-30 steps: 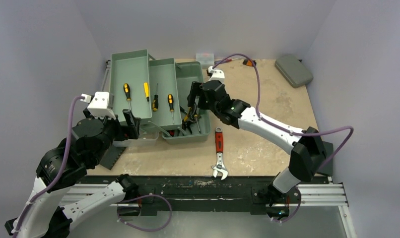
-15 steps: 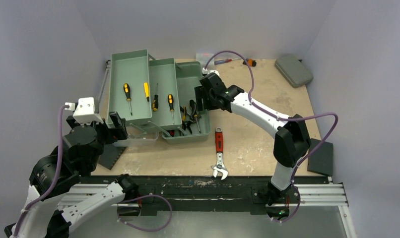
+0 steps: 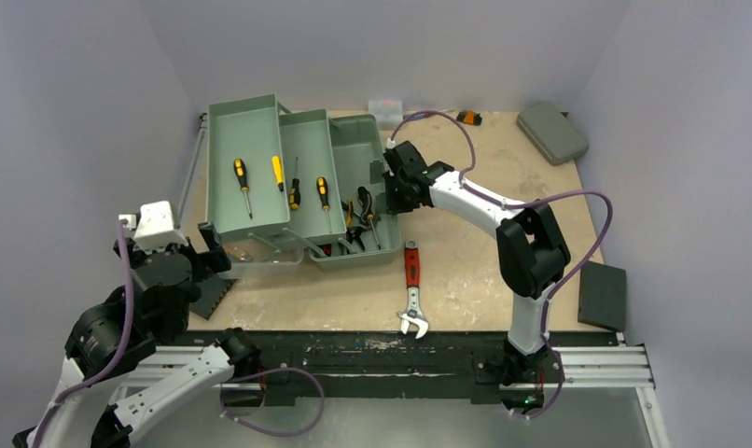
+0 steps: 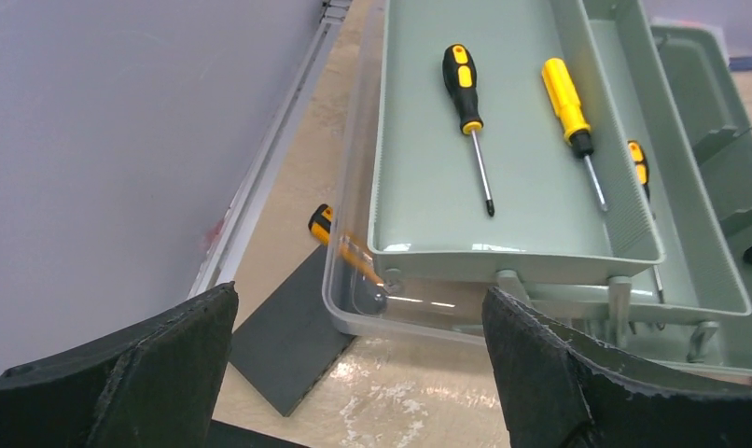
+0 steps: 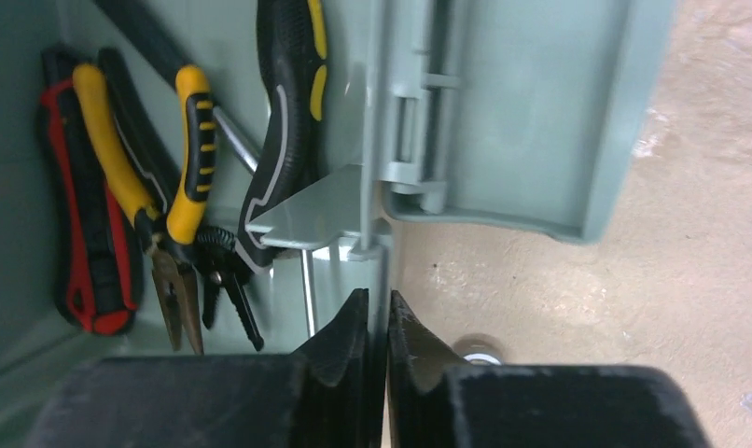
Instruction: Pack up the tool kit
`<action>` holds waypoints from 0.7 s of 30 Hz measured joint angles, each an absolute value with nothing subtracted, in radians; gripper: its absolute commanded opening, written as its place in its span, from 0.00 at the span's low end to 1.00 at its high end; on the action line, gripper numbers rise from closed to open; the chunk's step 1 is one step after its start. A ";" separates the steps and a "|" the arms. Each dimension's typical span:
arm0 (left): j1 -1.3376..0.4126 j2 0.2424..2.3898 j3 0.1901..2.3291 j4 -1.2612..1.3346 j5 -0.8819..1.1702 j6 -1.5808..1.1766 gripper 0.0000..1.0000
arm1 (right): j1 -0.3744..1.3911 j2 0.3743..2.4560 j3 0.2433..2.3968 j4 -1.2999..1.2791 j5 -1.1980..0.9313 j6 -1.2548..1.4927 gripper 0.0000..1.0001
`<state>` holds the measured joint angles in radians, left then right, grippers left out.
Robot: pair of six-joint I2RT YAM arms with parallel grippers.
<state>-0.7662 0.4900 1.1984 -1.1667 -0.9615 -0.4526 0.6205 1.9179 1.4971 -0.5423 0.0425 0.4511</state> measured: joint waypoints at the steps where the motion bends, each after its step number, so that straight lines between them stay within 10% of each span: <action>1: -0.766 0.490 1.185 -1.166 -0.962 -0.453 1.00 | 0.621 1.914 1.493 -0.531 0.051 0.456 0.00; 21: -0.366 0.695 1.137 -1.056 -0.491 -0.403 1.00 | 0.467 1.761 1.230 -0.319 0.036 0.575 0.00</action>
<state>-0.3660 0.6949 1.1366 -1.0557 -0.4908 -0.4034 0.4667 1.7607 1.2304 -0.3195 0.0364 0.5747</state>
